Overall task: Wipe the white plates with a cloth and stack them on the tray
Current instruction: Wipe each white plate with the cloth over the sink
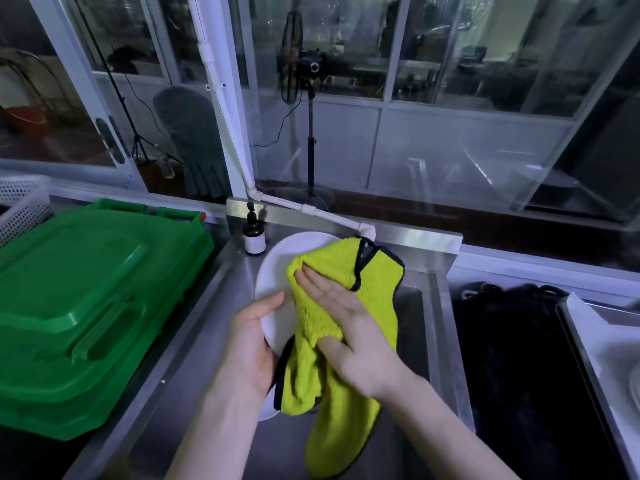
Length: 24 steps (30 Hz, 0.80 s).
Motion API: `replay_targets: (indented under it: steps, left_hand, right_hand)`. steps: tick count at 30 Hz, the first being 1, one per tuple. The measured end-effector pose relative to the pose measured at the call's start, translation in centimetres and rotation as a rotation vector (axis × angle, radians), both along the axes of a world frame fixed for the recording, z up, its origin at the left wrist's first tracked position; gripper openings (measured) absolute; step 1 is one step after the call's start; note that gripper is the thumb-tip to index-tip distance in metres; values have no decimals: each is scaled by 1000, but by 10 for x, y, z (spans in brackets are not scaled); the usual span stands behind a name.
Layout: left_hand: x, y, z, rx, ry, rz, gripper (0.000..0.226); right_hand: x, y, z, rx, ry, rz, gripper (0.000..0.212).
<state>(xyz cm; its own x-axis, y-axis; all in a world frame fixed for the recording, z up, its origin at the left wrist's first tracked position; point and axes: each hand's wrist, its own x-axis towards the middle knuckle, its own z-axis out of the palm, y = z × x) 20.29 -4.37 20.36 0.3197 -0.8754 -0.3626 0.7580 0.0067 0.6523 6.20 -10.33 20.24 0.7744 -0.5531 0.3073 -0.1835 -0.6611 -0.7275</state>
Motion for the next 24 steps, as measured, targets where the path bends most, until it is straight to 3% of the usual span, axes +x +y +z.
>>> replay_targets:
  steps: [5, 11, 17, 24]
  left_hand:
    - [19, 6, 1, -86, -2, 91, 35]
    - [18, 3, 2, -97, -17, 49, 31]
    - [15, 2, 4, -114, -3, 27, 34]
    - [27, 9, -5, -130, -33, 124, 37]
  right_hand:
    - [-12, -14, -6, 86, -38, -133, 82]
    - [-5, 17, -19, -83, 15, 58, 91]
    - [16, -23, 9, -29, -30, -50, 83]
    - [-20, -11, -24, 34, 13, -92, 82]
